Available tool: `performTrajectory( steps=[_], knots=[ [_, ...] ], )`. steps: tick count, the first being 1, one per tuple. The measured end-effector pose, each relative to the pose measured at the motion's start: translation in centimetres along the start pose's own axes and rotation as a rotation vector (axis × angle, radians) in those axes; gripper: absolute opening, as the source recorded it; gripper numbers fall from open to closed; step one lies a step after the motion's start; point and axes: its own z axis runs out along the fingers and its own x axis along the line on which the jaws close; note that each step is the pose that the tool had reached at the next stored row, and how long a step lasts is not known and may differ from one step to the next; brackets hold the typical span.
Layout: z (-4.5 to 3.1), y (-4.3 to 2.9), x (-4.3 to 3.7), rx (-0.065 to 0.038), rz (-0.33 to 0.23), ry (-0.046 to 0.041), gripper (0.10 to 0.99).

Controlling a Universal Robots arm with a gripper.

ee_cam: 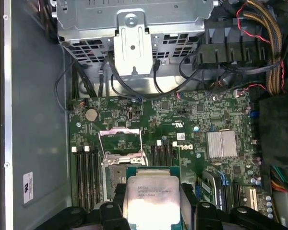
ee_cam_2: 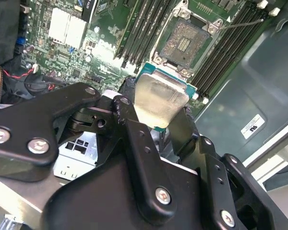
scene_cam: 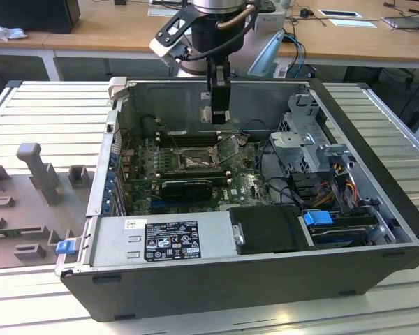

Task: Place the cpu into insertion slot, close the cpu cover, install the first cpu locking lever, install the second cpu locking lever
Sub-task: 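Place the cpu into insertion slot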

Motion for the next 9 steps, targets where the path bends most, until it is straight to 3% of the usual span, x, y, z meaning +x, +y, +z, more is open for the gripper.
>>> performTrajectory(
  steps=[5,9],
  knots=[
    [0.53,-0.08,-0.02,0.001,-0.042,0.0039,0.525],
    [0.89,-0.13,-0.03,0.0,-0.045,0.0041,0.525]
  ],
)
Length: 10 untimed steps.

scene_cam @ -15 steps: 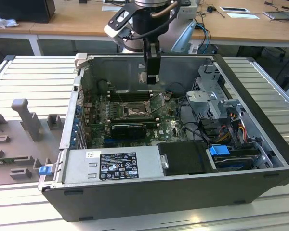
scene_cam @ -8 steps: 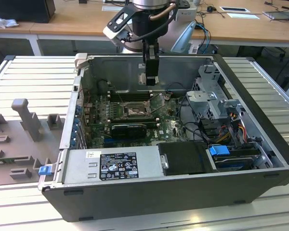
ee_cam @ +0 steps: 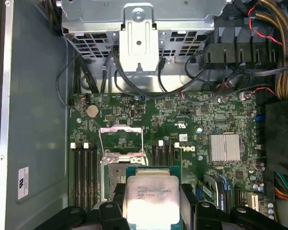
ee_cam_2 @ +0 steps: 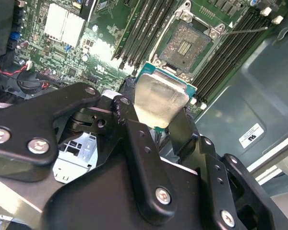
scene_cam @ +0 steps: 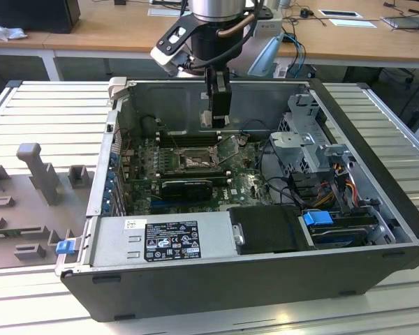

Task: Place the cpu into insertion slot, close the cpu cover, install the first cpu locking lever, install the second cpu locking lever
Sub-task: 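Place the cpu into insertion slot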

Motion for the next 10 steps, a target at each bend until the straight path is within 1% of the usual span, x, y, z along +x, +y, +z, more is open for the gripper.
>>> performTrajectory(
  steps=[6,8,10],
  knots=[
    [0.34,-0.09,0.01,0.0,0.0,0.0001,0.525],
    [1.19,-0.24,0.17,0.0,0.0,0.0003,0.525],
    [1.5,-0.28,0.16,0.0,0.0,0.0034,0.525]
  ],
)
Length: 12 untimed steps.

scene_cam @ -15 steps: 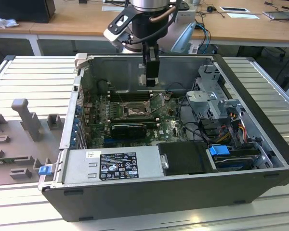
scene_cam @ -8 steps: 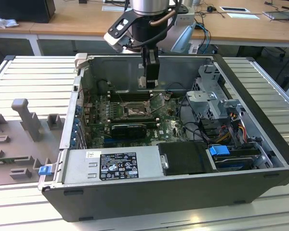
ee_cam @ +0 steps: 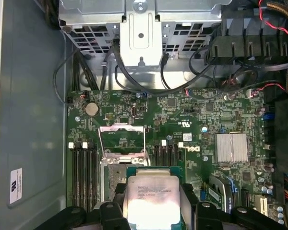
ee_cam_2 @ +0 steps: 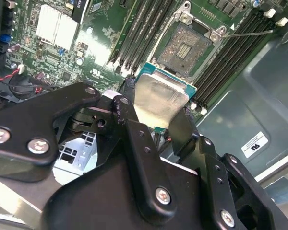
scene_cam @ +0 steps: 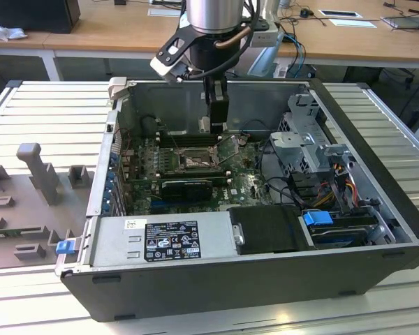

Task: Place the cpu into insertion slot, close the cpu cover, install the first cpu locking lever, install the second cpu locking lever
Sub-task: 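Place the cpu into insertion slot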

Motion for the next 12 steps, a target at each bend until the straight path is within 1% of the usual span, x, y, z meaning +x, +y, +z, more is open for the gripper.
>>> performTrajectory(
  steps=[1,12],
  knots=[
    [0.13,-0.02,0.0,0.0,0.0,0.0019,0.525],
    [0.56,-0.06,-0.01,0.0,0.0,0.002,0.525]
  ],
)
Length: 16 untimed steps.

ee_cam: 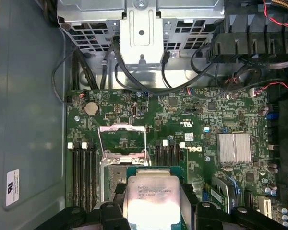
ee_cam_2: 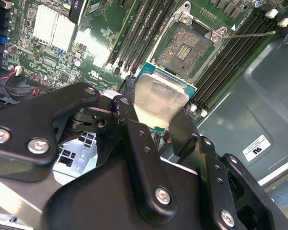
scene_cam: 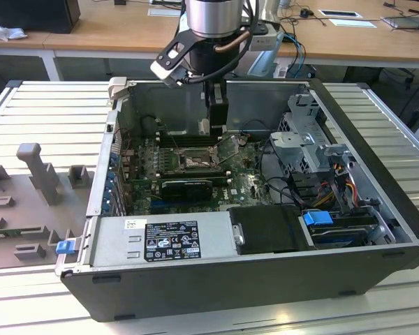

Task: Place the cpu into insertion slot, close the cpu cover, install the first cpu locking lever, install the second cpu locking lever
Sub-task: 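Place the cpu into insertion slot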

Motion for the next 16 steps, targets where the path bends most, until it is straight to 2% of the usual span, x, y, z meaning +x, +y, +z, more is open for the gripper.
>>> performTrajectory(
  steps=[16],
  knots=[
    [1.37,-0.13,-0.02,0.0,0.0,0.0,0.525]
  ],
)
